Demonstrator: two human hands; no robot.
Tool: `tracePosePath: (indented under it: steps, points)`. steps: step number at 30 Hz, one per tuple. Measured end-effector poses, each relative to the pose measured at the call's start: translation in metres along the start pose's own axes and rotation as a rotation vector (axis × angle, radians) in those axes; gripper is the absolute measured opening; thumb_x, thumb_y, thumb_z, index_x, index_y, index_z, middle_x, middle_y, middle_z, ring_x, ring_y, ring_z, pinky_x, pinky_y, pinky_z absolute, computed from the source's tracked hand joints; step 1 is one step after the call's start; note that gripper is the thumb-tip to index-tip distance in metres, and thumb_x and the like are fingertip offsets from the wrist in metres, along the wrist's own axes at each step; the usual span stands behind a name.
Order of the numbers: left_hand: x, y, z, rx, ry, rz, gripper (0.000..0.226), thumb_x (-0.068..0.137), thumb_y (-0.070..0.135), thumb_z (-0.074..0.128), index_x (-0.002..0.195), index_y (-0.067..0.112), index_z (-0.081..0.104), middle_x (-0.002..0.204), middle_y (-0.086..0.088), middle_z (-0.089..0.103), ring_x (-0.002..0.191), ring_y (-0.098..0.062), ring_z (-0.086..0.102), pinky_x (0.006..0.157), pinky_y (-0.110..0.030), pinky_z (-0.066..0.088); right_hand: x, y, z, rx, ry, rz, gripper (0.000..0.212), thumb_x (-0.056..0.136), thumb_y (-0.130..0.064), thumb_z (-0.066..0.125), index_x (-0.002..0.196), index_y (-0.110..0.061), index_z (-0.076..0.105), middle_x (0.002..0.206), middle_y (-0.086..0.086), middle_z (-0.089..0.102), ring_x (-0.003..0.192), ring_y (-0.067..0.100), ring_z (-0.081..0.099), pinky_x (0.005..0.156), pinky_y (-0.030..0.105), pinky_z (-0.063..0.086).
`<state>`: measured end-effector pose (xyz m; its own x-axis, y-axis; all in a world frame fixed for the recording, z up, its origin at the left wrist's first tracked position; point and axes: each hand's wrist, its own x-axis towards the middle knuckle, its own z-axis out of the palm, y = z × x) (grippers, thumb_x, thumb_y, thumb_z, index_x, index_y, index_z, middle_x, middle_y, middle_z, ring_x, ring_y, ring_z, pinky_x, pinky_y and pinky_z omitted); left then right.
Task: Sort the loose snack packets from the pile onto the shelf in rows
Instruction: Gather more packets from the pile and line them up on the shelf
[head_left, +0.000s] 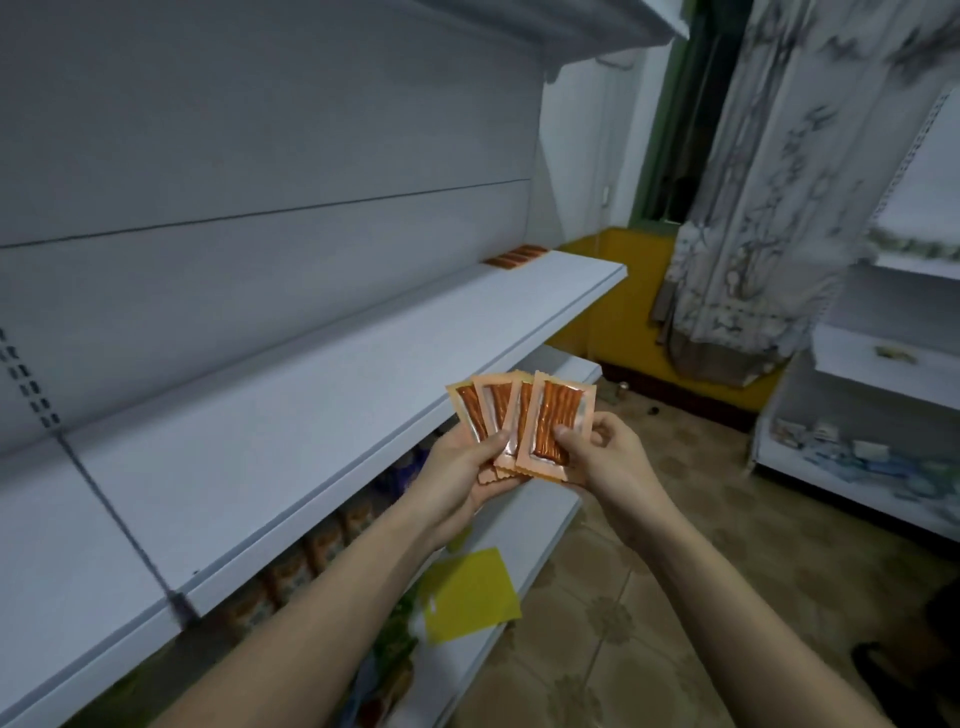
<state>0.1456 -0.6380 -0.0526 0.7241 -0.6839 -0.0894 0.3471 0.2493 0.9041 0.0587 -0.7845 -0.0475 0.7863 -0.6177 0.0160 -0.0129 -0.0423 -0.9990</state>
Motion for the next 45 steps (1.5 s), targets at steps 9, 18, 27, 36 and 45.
tracePosePath:
  steps: [9,18,27,36,45]
  points:
    - [0.166,0.003,0.055,-0.003,-0.095,-0.093,0.027,0.100,0.005,0.053,0.126,0.006,0.061,0.110,-0.015,0.075,0.099,-0.027,0.074,0.080,-0.037,0.062,0.137,-0.001,-0.067,0.021,0.115,0.001,0.022,0.095,-0.017,0.064,0.113,-0.007,0.056,0.108,0.014,0.072,0.098,0.028,0.072,0.091,0.052,0.056]
    - [0.309,-0.035,0.136,0.007,-0.111,-0.137,0.031,0.101,0.007,0.052,0.132,0.007,0.057,0.119,-0.017,0.072,0.111,-0.031,0.070,0.095,-0.045,0.057,0.270,0.021,-0.169,0.073,0.102,0.026,0.023,0.097,-0.014,0.061,0.116,-0.005,0.055,0.107,0.012,0.073,0.092,0.022,0.074,0.079,0.037,0.061]
    - [0.439,-0.063,0.227,-0.009,-0.019,-0.140,0.035,0.099,0.007,0.055,0.134,0.007,0.056,0.120,-0.018,0.071,0.111,-0.031,0.070,0.093,-0.046,0.056,0.411,0.027,-0.279,-0.002,-0.023,0.041,0.022,0.096,-0.015,0.063,0.114,-0.005,0.056,0.107,0.011,0.072,0.096,0.021,0.073,0.091,0.047,0.057]
    - [0.540,-0.054,0.225,-0.027,0.110,-0.063,0.037,0.098,0.007,0.058,0.134,0.005,0.057,0.123,-0.019,0.069,0.114,-0.033,0.068,0.098,-0.046,0.054,0.549,0.029,-0.282,-0.057,-0.233,0.062,0.020,0.096,-0.017,0.063,0.112,-0.006,0.057,0.106,0.009,0.073,0.091,0.016,0.073,0.077,0.031,0.060]
    - [0.671,-0.037,0.191,-0.076,0.267,0.055,0.032,0.092,-0.004,0.063,0.121,0.009,0.064,0.112,-0.015,0.074,0.100,-0.029,0.074,0.077,-0.033,0.063,0.702,0.023,-0.237,-0.167,-0.373,0.015,0.016,0.097,-0.022,0.062,0.110,-0.013,0.058,0.100,0.001,0.072,0.080,0.006,0.072,0.058,0.014,0.052]
